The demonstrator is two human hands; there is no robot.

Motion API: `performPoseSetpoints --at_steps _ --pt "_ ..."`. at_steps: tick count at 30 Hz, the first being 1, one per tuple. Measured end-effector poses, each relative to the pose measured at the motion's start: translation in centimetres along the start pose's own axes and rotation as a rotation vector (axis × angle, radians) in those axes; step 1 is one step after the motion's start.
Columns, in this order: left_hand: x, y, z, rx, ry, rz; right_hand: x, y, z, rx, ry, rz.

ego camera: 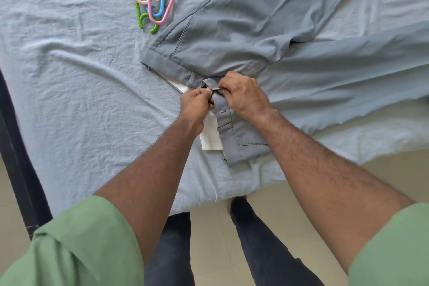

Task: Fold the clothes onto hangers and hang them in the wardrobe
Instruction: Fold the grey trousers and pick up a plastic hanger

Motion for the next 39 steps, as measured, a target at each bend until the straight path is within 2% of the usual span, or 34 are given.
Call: performPoseSetpoints --at_steps 4,8,15,21,27,30,34,39 --pt "0.0 0.1 -0.1 0.013 0.045 0.035 1.0 -0.8 0.4 -0.059 -0.155 -0.072" --pt "0.2 0.3 0.0 -0.006 0.105 0.084 1.0 -0.9 1.0 -0.077 -0.198 -0.090" --pt "0.5 0.2 0.1 -0.054 0.184 0.209 0.6 -1.1 1.2 -0.171 -0.152 0.026" --pt "0.6 0.3 0.1 -0.133 0.149 0.176 1.0 -1.2 2.3 -0.164 -0.210 -0.116" --pt "0.6 0.5 0.2 -0.126 0.149 0.178 1.9 -1.3 2.4 -0.214 -0.233 -0.150" --pt "0.7 0.4 0.3 -0.117 0.160 0.191 1.4 -1.4 2.7 -0.215 -0.166 -0.050" --pt "0.2 -1.4 0.1 -0.060 0.218 0.242 -0.6 -1.7 2.3 -0.166 0.152 0.227" --pt "0.4 -3.8 -1.2 -0.063 0.366 0.280 -1.6 -4.0 1.2 -0.065 0.423 0.349"
Point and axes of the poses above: each hand's wrist, its own y-axis towards the middle knuckle, its own z-axis out of the palm, x = y × z, the point moved 5 cm from there along y, towards the middle knuckle, and after that the axes turned 9 degrees about -x, right-handed, at the moved point
